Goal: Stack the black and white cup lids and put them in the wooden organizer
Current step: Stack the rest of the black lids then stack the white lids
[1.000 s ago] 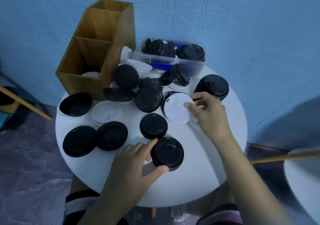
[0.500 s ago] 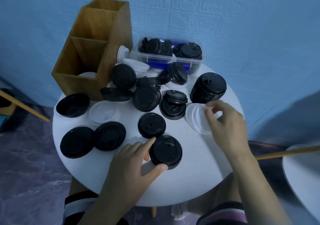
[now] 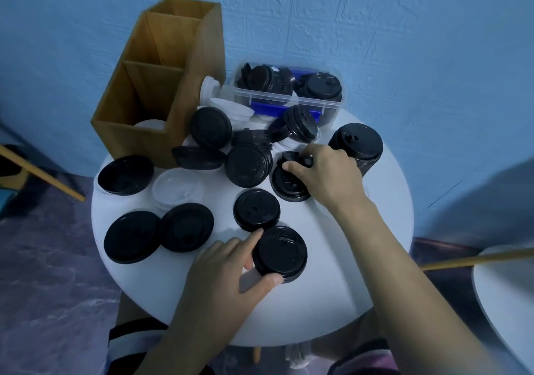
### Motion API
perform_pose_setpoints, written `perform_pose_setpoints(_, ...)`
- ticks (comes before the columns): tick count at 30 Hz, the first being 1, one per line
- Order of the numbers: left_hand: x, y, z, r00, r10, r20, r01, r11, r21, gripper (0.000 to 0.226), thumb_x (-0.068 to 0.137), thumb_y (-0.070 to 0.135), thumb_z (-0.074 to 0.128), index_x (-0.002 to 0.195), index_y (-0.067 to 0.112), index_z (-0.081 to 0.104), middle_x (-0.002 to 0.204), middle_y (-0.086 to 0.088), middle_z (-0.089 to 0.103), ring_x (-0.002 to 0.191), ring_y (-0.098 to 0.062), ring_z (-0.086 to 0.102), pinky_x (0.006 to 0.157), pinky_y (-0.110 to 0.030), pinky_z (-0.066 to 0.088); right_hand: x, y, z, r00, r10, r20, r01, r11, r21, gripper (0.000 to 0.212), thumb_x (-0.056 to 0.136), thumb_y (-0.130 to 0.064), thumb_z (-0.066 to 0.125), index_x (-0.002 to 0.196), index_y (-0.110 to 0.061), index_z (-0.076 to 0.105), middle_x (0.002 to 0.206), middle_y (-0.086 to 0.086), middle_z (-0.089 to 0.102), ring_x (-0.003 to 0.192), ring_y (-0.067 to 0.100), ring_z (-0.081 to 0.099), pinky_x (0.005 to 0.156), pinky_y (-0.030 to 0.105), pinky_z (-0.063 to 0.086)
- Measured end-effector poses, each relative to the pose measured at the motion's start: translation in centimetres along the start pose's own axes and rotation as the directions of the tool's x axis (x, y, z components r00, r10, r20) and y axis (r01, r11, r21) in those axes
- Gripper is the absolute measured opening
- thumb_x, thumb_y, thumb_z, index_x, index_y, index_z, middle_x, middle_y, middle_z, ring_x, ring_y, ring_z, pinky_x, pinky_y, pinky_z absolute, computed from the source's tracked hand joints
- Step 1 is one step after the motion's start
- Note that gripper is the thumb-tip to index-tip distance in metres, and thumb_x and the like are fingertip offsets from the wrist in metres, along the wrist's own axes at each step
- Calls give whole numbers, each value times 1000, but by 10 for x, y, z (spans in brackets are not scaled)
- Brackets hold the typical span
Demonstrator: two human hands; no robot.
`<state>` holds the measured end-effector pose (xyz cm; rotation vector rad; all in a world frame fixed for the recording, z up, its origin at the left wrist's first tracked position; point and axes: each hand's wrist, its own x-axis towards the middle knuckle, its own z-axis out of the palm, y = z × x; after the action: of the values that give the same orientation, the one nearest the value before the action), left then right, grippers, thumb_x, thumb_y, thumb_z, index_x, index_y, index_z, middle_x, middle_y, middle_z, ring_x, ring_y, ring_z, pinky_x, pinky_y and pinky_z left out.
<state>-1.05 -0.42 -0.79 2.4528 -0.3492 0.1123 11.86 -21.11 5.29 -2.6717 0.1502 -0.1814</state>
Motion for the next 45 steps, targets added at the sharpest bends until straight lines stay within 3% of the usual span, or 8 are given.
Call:
perform_pose_setpoints(8, 0, 2, 1, 1000, 0, -3, 1, 1000, 13, 69, 80, 70, 54, 144, 43, 48, 79, 24, 46, 86, 5, 46, 77, -16, 34, -41, 14, -21, 990, -134, -35, 139, 944, 299, 45, 83, -47, 78, 124, -35, 64, 112, -16, 66, 88, 2, 60, 84, 26, 48)
perform_pose_setpoints(14, 4, 4, -1, 1000, 10, 14, -11, 998, 59, 67, 82, 69, 51, 145, 46, 44, 77, 25, 43, 84, 7, 45, 70, -14, 30, -104, 24, -22, 975, -205, 84, 129, 834, 536, 45, 77, -39, 83, 120, -39, 67, 106, -36, 63, 75, 0, 59, 72, 11, 42)
perform_pose_setpoints(18, 6, 4, 0, 1000, 6, 22, -7, 999, 47, 70, 81, 70, 51, 146, 44, 45, 77, 25, 44, 80, 2, 45, 70, -17, 31, -134, 38, -7, 952, -276, 135, 178, 854, 488, 46, 79, -38, 83, 121, -45, 65, 129, -30, 57, 121, -3, 56, 98, 12, 40)
perform_pose_setpoints(21, 6, 2, 1, 1000, 6, 25, -7, 998, 59, 75, 81, 69, 48, 150, 38, 43, 79, 28, 43, 79, -2, 43, 71, -21, 33, -142, 44, 1, 954, -262, 146, 176, 883, 435, 49, 81, -37, 83, 122, -52, 61, 134, -35, 50, 127, -9, 49, 101, 6, 33)
perform_pose_setpoints(28, 6, 2, -2, 998, 42, 41, -45, 997, 61, 59, 76, 71, 54, 131, 49, 52, 74, 23, 42, 79, 5, 44, 66, -19, 29, -140, 40, 4, 936, -303, 177, 223, 903, 367, 50, 82, -59, 68, 130, -51, 57, 138, -34, 44, 126, -10, 48, 99, 3, 33)
perform_pose_setpoints(35, 6, 0, 0, 998, 3, 59, -5, 1000, 20, 83, 69, 80, 51, 145, 46, 46, 79, 24, 45, 83, 6, 45, 73, -15, 29, -132, 39, -2, 907, -336, 253, 268, 925, 269, 50, 87, -45, 73, 131, -55, 52, 143, -44, 33, 111, 0, 59, 91, 7, 40)
perform_pose_setpoints(42, 7, 4, -4, 999, 0, 47, 0, 1000, 3, 63, 67, 75, 54, 126, 53, 47, 72, 19, 46, 77, 2, 46, 65, -20, 31, -126, 29, -5, 892, -368, 263, 305, 919, 250, 48, 83, -50, 73, 127, -52, 55, 139, -41, 37, 95, -1, 60, 80, 9, 41)
perform_pose_setpoints(45, 7, 4, -5, 998, 0, 59, 0, 1000, 3, 64, 66, 76, 52, 126, 55, 45, 71, 18, 46, 81, 1, 47, 65, -19, 29, -124, 26, -4, 893, -385, 232, 335, 914, 230, 52, 80, -58, 71, 128, -50, 53, 138, -38, 42, 109, -6, 55, 87, 12, 43)
